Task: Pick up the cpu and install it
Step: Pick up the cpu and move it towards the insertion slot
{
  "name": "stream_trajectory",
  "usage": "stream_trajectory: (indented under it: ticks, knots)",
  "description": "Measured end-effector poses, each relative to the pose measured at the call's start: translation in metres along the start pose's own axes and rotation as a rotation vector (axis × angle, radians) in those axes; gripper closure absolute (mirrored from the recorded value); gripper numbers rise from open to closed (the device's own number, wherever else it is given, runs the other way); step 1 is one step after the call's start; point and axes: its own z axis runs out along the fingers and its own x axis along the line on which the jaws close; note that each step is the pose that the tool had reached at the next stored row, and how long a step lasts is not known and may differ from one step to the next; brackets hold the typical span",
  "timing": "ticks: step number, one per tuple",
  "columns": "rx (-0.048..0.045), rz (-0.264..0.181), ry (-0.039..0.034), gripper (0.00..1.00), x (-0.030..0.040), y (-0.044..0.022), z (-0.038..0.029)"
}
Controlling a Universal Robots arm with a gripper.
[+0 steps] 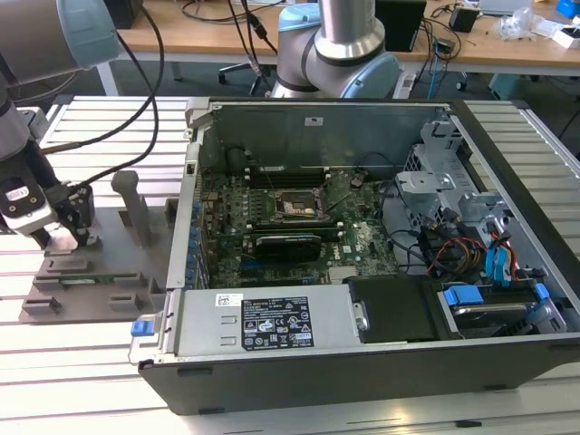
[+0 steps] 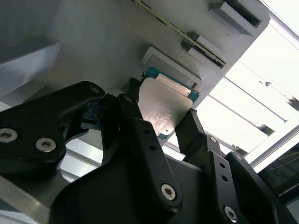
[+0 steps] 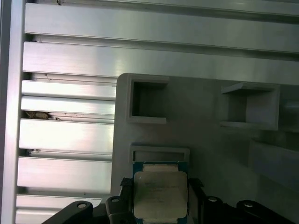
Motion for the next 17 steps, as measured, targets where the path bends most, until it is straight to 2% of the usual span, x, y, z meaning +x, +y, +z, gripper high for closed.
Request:
stream_trajectory:
  ticks: [5, 17]
  knots:
    - [0.0, 0.0, 0.0, 0.45, -0.0002, -0.0001, -0.0068]
    - [0.0, 0.0, -0.0001, 0.45, -0.0005, -0.0003, -0.0177]
